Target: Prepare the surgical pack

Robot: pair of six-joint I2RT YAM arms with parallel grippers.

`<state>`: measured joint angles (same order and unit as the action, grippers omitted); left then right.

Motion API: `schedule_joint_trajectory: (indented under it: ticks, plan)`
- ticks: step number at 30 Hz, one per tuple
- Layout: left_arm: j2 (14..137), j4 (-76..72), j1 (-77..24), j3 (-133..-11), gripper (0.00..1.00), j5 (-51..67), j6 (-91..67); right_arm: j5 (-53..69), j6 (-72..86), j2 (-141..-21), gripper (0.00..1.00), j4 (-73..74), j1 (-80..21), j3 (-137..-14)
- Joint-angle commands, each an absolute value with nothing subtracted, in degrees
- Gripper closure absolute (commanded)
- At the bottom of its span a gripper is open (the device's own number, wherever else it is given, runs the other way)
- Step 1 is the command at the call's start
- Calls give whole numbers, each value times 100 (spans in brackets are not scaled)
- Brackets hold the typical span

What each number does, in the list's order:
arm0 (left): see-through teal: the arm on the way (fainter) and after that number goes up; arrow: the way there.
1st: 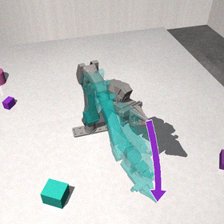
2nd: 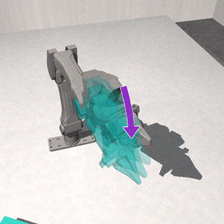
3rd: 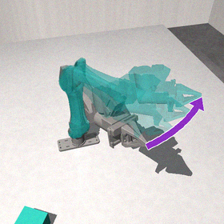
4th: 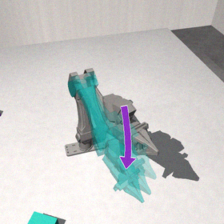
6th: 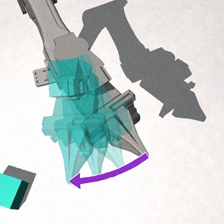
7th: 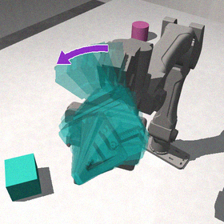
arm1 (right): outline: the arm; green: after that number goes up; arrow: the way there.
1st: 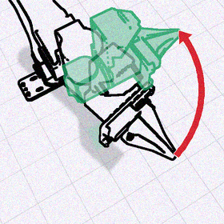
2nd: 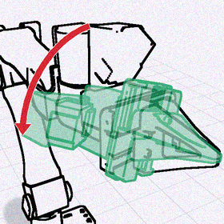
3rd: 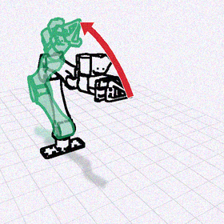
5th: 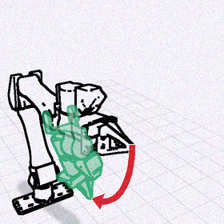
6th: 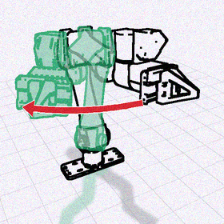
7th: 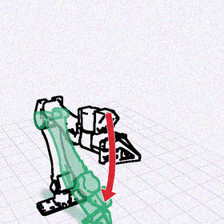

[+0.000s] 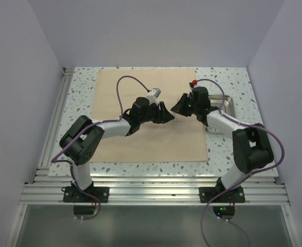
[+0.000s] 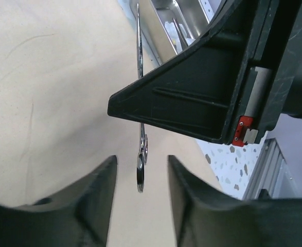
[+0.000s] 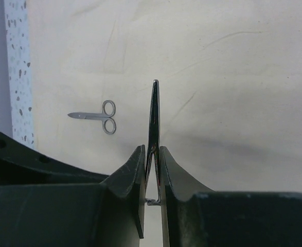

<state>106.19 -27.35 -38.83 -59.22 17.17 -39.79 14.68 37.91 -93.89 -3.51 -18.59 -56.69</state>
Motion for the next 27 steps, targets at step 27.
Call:
schedule_joint_trajectory:
  ticks: [27]
  plan:
    - [7858, -1740, -3568, -3921, 26, 764, -3305, -243, -333, -10617, 100, 4378, 343, -9335]
